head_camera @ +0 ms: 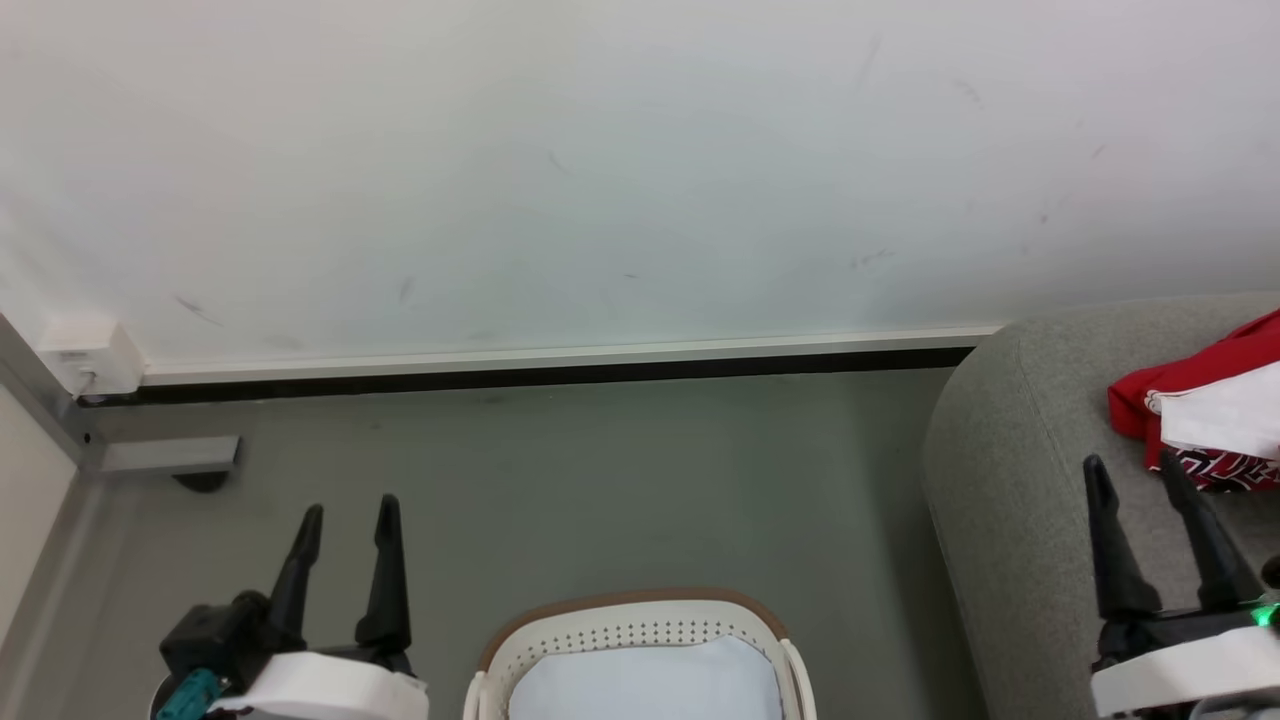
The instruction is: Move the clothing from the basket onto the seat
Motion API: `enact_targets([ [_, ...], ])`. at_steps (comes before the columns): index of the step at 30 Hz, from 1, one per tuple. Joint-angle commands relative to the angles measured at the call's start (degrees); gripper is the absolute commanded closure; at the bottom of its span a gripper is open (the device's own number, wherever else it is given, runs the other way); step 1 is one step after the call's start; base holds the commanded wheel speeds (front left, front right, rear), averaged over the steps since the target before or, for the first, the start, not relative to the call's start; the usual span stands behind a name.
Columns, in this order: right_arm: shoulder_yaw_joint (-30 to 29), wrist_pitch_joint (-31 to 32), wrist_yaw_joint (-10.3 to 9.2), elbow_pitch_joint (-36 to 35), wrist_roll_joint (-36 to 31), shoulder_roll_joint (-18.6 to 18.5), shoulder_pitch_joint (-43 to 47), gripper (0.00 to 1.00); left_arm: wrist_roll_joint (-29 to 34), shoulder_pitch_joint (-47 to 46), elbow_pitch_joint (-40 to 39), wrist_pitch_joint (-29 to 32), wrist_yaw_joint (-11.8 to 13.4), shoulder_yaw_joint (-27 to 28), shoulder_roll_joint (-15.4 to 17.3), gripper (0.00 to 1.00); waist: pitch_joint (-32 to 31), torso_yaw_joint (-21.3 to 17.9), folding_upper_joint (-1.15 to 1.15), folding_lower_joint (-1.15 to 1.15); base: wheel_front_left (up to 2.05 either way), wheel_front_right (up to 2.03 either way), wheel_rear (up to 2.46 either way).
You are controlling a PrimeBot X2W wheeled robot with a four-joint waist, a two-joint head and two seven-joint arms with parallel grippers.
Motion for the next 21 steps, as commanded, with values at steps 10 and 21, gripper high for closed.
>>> enact_targets([
  [10,0.98,-0.17,-0.13,-1.7,-6.36,6.02,4.02,0.0,5.23,2.32,0.86,-0.04,-3.17,3.58,-2.3,0.0,0.16,-0.89,0.0,0.01,0.0,0.0,0.0],
  [21,0.48,-0.17,-0.13,-1.15,-7.38,7.63,2.84,0.0,4.83,2.02,1.13,-0.04,-3.56,3.47,-2.53,0.0,0.52,-0.93,0.0,0.01,0.0,0.0,0.0],
])
